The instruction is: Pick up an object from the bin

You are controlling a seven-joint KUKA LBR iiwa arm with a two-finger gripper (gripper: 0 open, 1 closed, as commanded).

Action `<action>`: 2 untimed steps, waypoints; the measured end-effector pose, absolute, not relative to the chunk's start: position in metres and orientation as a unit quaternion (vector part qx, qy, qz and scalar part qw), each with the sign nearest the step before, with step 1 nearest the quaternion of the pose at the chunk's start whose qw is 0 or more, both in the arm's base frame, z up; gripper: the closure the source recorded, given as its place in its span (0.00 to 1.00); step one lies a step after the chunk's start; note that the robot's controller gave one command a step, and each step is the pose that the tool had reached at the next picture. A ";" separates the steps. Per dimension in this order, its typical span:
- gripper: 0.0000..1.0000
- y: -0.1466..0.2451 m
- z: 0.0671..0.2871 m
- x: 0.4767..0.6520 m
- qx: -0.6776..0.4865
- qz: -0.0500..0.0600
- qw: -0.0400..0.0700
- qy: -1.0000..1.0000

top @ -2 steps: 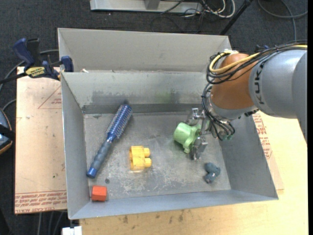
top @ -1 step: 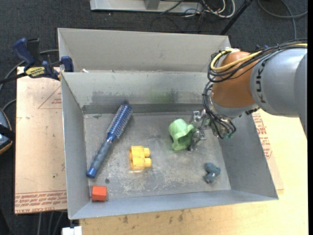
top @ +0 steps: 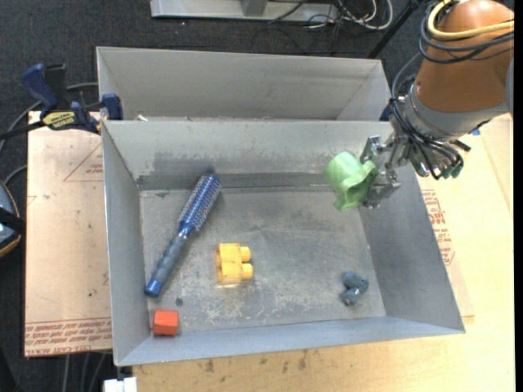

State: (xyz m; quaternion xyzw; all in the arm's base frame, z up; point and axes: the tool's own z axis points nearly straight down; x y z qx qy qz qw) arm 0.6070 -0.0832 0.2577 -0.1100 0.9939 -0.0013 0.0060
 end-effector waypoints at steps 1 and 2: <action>1.00 -0.091 0.198 0.563 -0.273 0.001 -0.002 0.962; 1.00 -0.096 0.312 0.558 -0.391 -0.002 0.004 0.920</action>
Offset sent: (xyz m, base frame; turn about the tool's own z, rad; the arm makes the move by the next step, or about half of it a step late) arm -0.0430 -0.0076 -0.0575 -0.3370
